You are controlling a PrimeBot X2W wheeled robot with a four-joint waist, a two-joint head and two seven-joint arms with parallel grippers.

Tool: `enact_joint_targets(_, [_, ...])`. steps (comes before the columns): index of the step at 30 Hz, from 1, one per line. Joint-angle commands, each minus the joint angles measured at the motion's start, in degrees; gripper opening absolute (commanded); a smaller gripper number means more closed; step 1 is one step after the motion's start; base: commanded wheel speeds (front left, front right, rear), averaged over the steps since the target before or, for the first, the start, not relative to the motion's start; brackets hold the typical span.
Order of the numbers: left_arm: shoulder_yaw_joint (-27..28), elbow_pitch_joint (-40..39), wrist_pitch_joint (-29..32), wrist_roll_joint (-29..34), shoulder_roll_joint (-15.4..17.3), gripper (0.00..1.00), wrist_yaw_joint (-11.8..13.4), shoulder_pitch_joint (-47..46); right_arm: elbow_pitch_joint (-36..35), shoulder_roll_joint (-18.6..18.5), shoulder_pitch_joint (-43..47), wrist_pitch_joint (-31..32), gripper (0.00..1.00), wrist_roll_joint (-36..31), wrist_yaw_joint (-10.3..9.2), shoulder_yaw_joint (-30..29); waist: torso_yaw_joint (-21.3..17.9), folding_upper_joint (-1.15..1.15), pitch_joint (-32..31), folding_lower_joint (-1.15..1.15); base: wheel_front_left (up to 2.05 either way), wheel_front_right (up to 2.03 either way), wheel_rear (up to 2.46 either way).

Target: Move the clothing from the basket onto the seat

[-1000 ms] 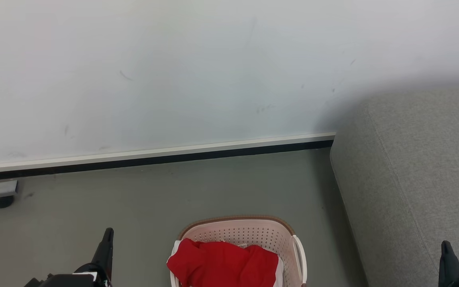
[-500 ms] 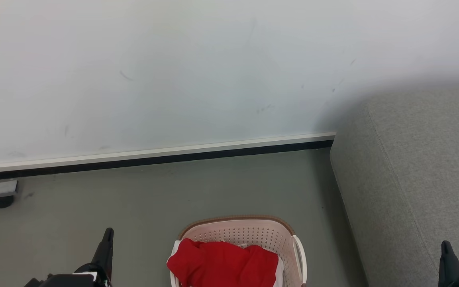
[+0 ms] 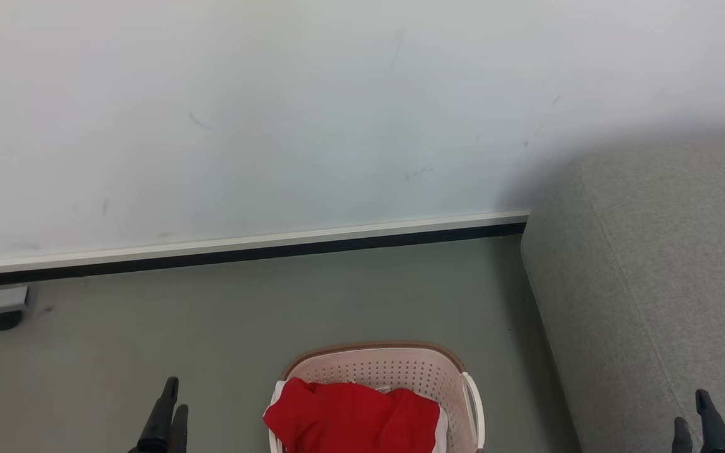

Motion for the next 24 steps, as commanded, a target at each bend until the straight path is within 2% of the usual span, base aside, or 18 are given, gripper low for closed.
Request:
enact_joint_targets(1, [-0.3, -1.0, -0.7, 0.2, 0.2, 1.0, 0.0, -0.6, -1.0, -0.3, -0.7, -0.6, 1.0, 0.0, 0.0, 0.8, 0.0, 0.0, -0.1, 0.0, 0.0, 0.0, 0.0])
enact_joint_targets(12, [-0.3, -2.6, -4.2, 4.1, 0.2, 1.0, 0.2, 2.0, -0.9, -0.5, -0.7, -3.7, 1.0, -1.9, 0.01, 5.1, 0.0, 0.0, -0.8, 0.0, 0.0, 0.0, 0.0])
enact_joint_targets(24, [-1.2, -4.6, -7.3, 10.8, 0.2, 1.0, 1.6, 4.2, 0.2, -0.6, -1.2, -6.4, 1.0, -9.4, 0.01, 8.3, 0.2, 0.0, -1.6, 0.0, 0.0, 0.0, 0.0])
